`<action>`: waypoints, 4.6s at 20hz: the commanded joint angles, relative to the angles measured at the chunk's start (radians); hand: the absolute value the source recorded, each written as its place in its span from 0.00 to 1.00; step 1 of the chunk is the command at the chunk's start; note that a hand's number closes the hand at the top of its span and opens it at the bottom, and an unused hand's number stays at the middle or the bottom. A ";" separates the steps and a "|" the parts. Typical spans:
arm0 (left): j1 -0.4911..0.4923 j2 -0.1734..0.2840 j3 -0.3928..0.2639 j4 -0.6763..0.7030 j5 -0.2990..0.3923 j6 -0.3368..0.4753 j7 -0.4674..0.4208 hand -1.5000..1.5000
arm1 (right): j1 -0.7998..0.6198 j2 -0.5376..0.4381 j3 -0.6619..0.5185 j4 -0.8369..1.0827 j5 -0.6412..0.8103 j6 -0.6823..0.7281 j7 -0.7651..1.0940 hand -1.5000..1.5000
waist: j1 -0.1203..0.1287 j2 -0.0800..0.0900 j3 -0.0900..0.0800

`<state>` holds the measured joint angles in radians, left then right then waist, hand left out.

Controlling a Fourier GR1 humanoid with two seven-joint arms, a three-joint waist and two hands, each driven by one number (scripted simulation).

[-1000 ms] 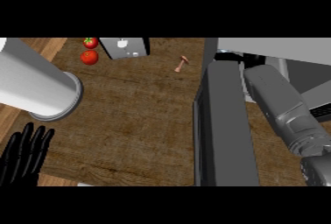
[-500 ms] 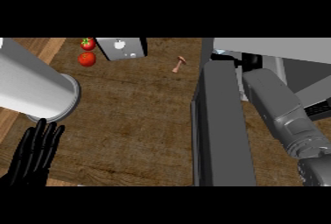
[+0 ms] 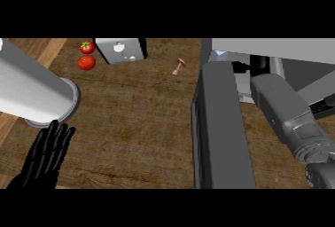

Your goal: Pick up the milk, place it into the microwave and close the microwave

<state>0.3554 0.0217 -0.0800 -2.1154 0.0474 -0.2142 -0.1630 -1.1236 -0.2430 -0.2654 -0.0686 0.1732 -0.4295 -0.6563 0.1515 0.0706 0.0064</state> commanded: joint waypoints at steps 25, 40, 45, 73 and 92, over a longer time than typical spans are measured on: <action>-0.052 -0.004 -0.162 0.144 -0.071 0.008 -0.020 0.00 | 0.208 0.064 -0.071 -0.035 -0.079 0.367 -0.210 0.00 | -0.100 -0.049 -0.004; -0.263 0.005 -0.228 0.356 -0.152 -0.041 0.059 1.00 | 0.509 0.095 0.005 -0.241 -0.078 0.504 -0.326 0.00 | -0.163 -0.076 -0.007; -0.376 -0.019 -0.278 0.589 -0.288 -0.005 -0.011 1.00 | 0.601 0.070 0.043 -0.347 -0.070 0.540 -0.293 0.00 | -0.187 -0.080 -0.009; -0.851 -0.021 -0.894 1.024 0.182 0.663 -0.039 1.00 | 1.112 -0.061 0.062 -1.331 -0.386 0.864 0.090 0.00 | -0.273 -0.058 -0.012; -1.163 -0.022 -0.778 1.177 0.505 0.862 -0.109 1.00 | 1.059 -0.149 0.120 -1.534 -0.570 1.054 0.248 0.00 | -0.412 -0.024 -0.013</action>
<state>-0.7441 0.0032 -0.8929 -0.9790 0.5003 0.6228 -0.2621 -0.0479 -0.3858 -0.1503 -1.5780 -0.3605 0.6070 -0.4322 -0.2411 0.0387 -0.0066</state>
